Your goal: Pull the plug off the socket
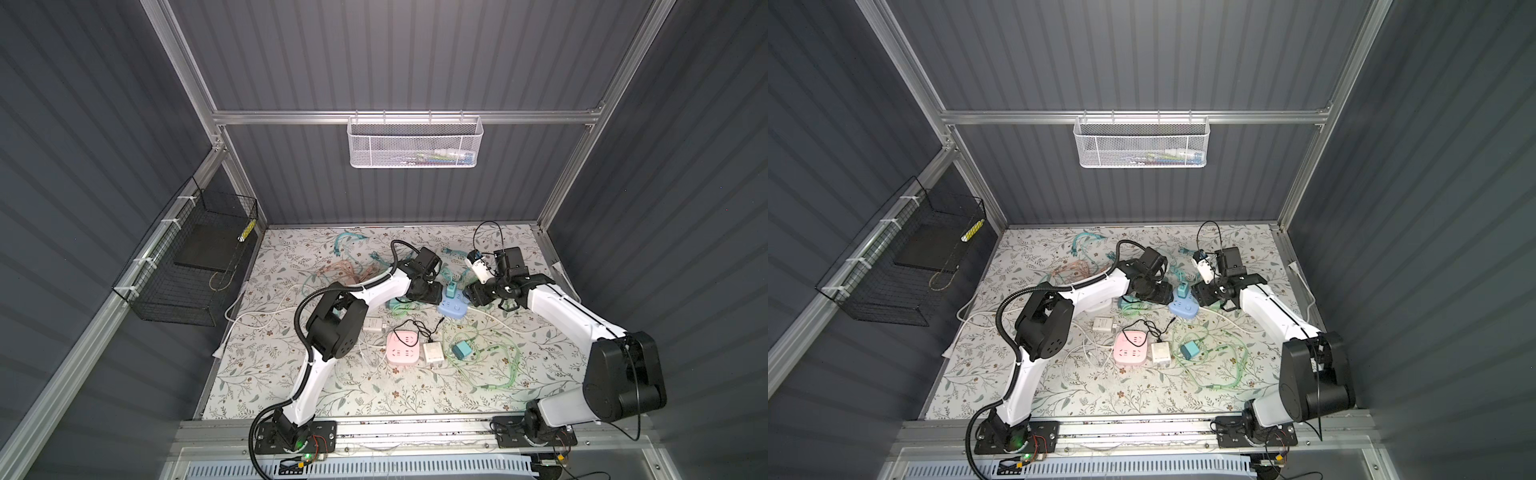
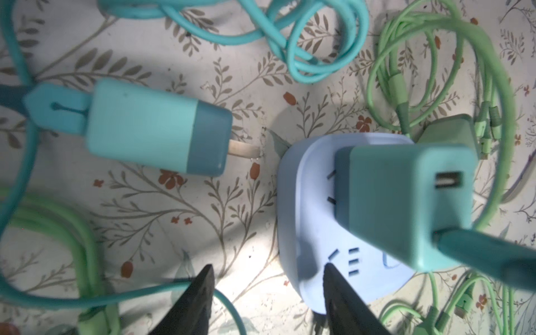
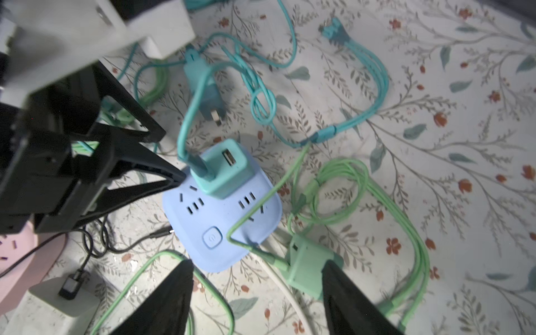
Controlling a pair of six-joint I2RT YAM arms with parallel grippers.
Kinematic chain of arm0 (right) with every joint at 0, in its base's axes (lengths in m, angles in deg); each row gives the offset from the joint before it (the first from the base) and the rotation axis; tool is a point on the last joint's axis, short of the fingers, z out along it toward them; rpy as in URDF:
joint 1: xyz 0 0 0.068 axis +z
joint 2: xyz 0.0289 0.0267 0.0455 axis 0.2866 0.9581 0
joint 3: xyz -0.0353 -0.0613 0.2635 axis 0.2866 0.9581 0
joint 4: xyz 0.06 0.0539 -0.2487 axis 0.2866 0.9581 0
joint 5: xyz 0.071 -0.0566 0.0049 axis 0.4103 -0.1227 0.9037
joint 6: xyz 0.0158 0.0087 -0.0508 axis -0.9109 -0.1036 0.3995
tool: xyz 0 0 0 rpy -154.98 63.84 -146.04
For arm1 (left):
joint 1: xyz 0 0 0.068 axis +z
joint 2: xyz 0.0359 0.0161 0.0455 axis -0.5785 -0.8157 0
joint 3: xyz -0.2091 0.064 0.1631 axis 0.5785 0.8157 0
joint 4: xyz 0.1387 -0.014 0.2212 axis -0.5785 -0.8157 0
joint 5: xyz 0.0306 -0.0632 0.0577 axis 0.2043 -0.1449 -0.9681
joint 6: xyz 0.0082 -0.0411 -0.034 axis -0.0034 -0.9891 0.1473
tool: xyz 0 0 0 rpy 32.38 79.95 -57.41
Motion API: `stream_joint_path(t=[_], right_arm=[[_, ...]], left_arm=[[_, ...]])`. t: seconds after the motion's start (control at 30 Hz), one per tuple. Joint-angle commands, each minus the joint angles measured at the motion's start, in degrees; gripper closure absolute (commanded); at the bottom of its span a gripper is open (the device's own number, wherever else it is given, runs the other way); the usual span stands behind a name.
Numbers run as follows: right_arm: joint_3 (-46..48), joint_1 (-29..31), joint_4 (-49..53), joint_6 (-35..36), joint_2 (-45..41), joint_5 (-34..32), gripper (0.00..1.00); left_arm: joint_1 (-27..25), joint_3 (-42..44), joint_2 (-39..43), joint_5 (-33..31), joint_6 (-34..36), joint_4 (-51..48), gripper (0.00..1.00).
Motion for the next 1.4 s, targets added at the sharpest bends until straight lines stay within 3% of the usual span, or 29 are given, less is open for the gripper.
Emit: stream_joint_path(t=[0.0,0.23,0.77,1.37], right_arm=[[-1.86,0.85,-0.87,3.80,2.88,5.32,0.29],[-5.32,3.06,1.24,9.47,8.37,6.14,0.28],[-9.13,4.52,0.94,13.13,14.72,3.45,0.28],[-14.40,4.51,6.76,16.47,21.47,2.83,0.42]], left_arm=[[0.73,1.81,2.41,3.28,-1.76,2.27,0.39],[1.29,3.71,2.17,6.23,-3.32,4.61,0.39],[1.34,3.37,1.05,8.15,-3.76,4.82,0.39],[1.21,1.95,-0.45,9.92,-4.46,4.50,0.39]])
